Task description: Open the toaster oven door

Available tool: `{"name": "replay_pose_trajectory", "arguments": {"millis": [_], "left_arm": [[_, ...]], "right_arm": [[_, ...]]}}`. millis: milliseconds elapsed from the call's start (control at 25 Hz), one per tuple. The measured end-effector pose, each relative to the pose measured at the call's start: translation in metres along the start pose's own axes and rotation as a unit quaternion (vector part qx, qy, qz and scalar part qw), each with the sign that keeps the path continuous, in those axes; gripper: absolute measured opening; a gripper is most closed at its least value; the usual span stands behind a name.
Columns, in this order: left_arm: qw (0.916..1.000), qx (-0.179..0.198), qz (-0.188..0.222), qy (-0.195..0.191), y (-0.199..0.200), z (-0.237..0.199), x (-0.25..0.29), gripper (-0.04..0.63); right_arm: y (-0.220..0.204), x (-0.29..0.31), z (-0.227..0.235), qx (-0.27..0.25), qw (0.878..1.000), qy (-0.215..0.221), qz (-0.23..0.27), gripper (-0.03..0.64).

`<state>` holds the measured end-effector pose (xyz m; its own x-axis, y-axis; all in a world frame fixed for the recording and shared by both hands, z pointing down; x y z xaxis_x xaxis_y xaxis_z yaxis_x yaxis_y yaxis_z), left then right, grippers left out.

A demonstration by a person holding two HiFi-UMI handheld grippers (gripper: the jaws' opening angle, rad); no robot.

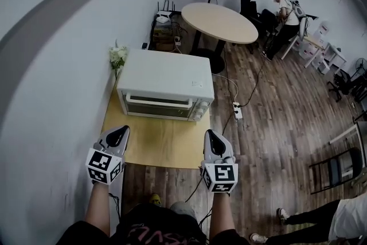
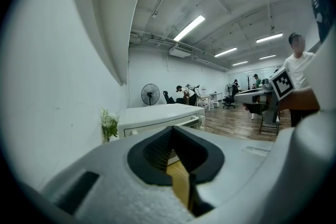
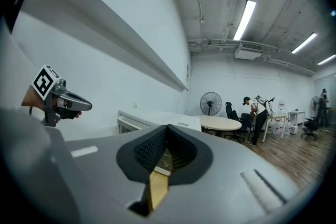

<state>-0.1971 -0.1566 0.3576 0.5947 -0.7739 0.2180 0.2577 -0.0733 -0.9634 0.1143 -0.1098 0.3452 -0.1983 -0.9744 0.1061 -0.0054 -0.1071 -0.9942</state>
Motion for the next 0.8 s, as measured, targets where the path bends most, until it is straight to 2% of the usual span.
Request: {"name": "replay_pose_trajectory", "arguments": {"millis": [160,400,640,800], "left_arm": [[0.9998,0.015,-0.003,-0.013,0.005,-0.005,0.011,0.002],[0.9974,0.060,-0.026,-0.031,0.004,-0.010,0.029,0.002],[0.9895,0.126,-0.053,-0.047,0.006,-0.017,0.056,0.002],[0.9852,0.150,-0.070,-0.044,0.009,-0.024,0.075,0.003]], "right_arm": [[0.005,0.009,0.000,-0.019,1.000,0.004,-0.007,0.011],[0.005,0.031,-0.005,-0.064,0.997,0.027,-0.021,0.011],[0.006,0.067,-0.008,-0.101,0.993,0.057,-0.032,0.017],[0.006,0.089,-0.007,-0.136,0.986,0.089,-0.046,0.037]]}}
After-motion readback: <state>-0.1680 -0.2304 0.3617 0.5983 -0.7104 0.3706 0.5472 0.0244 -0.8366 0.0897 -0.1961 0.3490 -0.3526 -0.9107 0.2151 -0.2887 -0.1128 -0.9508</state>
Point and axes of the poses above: the fingertips, and each gripper's own axes: x forward along the fingers, z to its right, y out of its top, the point moved 7 cm from there along -x, backward along the fingers, and after that the axes turned 6 degrees about x, right-handed, at the moved point
